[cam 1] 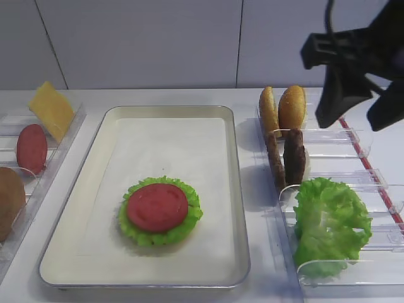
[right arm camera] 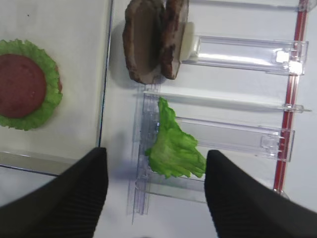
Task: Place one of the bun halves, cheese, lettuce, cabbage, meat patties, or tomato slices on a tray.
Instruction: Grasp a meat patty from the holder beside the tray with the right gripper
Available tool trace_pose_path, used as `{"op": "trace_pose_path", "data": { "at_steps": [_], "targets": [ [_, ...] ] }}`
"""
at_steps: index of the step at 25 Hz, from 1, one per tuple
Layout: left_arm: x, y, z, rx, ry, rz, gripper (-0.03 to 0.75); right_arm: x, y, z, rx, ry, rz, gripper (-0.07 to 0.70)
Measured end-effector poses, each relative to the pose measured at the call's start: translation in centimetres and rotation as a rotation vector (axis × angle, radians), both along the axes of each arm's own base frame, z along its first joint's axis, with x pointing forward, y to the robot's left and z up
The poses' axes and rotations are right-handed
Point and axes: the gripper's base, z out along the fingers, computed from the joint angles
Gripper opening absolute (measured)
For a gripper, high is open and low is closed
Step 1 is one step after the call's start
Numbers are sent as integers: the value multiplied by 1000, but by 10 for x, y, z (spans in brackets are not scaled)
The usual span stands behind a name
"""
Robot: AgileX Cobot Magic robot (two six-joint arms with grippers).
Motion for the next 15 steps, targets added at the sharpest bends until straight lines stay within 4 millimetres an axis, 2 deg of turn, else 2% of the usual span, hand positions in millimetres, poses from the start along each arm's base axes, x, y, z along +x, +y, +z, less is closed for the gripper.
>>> {"op": "trace_pose_path", "data": {
  "at_steps": [7, 15],
  "targets": [
    [0, 0, 0, 0, 0, 0, 274, 38, 38, -19, -31, 70, 6, 427],
    [0, 0, 0, 0, 0, 0, 274, 70, 55, -45, -62, 121, -5, 428]
  ]
}}
